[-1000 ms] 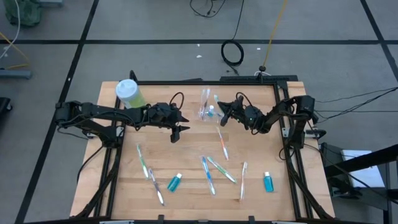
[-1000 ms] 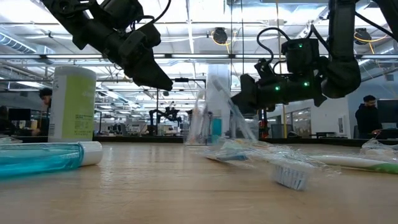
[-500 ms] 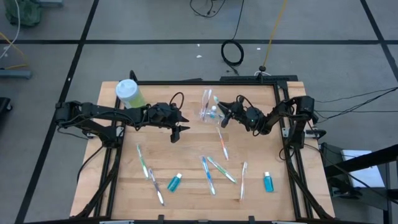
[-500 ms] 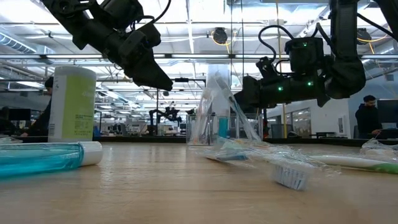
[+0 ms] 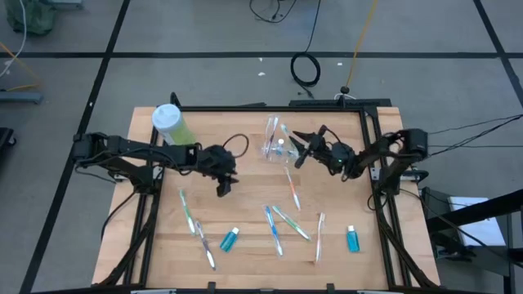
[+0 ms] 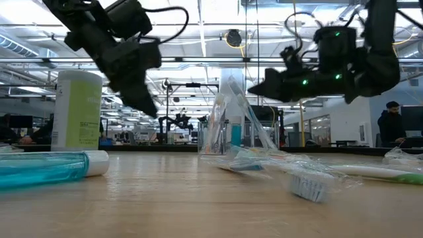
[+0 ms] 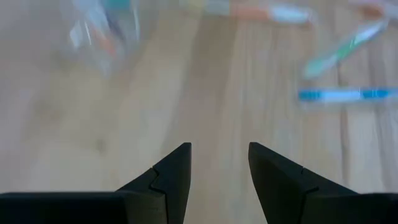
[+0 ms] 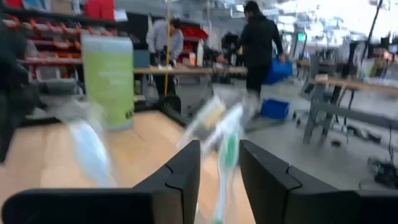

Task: Pick & Place toothbrushing station
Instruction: Put the left green toothbrush into the transparent organizer

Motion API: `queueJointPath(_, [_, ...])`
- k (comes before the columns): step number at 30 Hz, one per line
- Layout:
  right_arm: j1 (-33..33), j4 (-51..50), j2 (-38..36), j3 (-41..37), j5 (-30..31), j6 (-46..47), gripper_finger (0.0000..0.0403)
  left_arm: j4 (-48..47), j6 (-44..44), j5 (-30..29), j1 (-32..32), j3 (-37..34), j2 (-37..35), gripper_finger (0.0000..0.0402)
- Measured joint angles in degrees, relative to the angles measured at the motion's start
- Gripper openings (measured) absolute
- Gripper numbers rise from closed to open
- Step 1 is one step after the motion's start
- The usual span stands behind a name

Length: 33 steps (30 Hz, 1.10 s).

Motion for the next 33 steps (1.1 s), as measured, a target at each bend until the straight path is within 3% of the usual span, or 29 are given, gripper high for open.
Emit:
queueJointPath(4, [1.6, -0.7, -7.1, -3.9, -0.1, -2.2, 0.0107, -10.3, -9.5, 0.0, -4.7, 0.0, 0.0, 0.0163])
queueJointPath(7, [1.9, -1.3, -12.1, -7.6, 0.0, -3.3, 0.0107, -16.6, -21.3, 0.7, -9.6, 0.0, 0.0, 0.0163])
queueJointPath(13, [1.5, -1.3, -19.5, -15.1, 0.0, -3.3, 0.0105, -27.7, -47.4, 10.2, -20.7, 0.0, 0.0, 0.0163])
queueJointPath(17, [1.3, -1.2, -23.0, -18.3, 0.1, -2.8, 0.0105, -41.8, -63.6, 8.8, -22.9, 0.0, 0.0, 0.0163])
queueJointPath(20, [1.3, -1.0, -24.9, -19.2, 0.0, -2.8, 0.0105, -49.5, -70.4, 5.6, -23.0, 0.0, 0.0, 0.0163])
queueJointPath(25, [1.3, -1.0, -25.7, -18.8, 0.0, -2.8, 0.0105, -53.0, -81.8, 1.0, -24.1, 0.0, -0.1, 0.0163])
queueJointPath(29, [1.3, -1.2, -25.7, -18.3, 0.0, -3.2, 0.0105, -49.6, -87.2, -2.1, -24.7, -0.8, -0.1, 0.0163])
queueJointPath(33, [1.3, -1.6, -25.7, -18.3, 0.0, -3.2, 0.0105, -50.1, -93.0, 0.7, -24.7, -4.0, -0.1, 0.0163])
